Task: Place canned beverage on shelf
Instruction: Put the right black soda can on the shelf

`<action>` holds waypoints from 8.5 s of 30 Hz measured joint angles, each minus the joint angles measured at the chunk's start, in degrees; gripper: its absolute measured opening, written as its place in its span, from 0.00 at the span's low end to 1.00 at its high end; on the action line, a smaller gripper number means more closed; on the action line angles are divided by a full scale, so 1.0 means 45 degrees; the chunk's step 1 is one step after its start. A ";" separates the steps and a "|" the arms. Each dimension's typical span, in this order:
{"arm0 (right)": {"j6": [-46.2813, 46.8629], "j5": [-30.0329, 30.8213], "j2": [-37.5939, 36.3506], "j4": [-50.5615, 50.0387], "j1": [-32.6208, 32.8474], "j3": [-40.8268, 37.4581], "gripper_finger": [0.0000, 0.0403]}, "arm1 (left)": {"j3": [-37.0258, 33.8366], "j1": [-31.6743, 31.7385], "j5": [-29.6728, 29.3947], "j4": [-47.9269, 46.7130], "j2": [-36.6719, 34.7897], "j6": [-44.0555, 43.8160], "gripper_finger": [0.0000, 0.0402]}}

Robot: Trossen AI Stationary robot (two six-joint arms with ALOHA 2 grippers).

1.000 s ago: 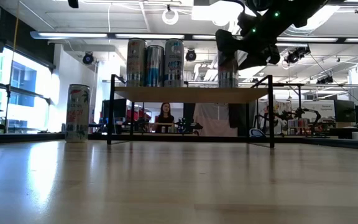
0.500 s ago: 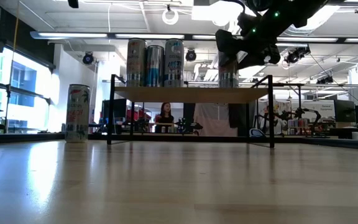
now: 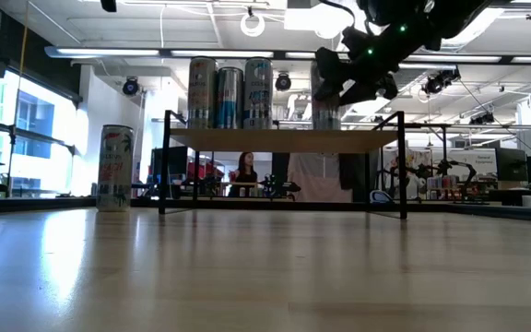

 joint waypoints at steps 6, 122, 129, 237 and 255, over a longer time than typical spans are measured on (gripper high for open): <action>-0.1186 -0.2405 0.0000 0.0462 -0.1129 0.0000 0.54 | -0.0002 -0.0003 0.0000 0.0000 0.0000 0.0000 0.00; -0.2233 -0.5634 0.2783 0.2650 -0.2524 0.1775 0.61 | 0.0000 0.0000 -0.0333 0.0058 -0.0004 -0.0010 0.00; -0.2233 -0.5631 0.2783 0.2742 -0.2524 0.1773 0.62 | -0.0001 -0.0001 -0.0321 0.0058 -0.0004 -0.0010 0.00; 0.0042 -0.3206 0.0869 -0.1480 0.0242 0.1797 0.01 | 0.0000 0.0000 -0.0275 -0.0005 -0.0096 0.0462 0.00; -0.1066 -0.3419 0.1268 0.0125 -0.1176 0.1787 0.00 | 0.0000 0.0000 -0.0782 0.0010 -0.0096 0.0717 0.00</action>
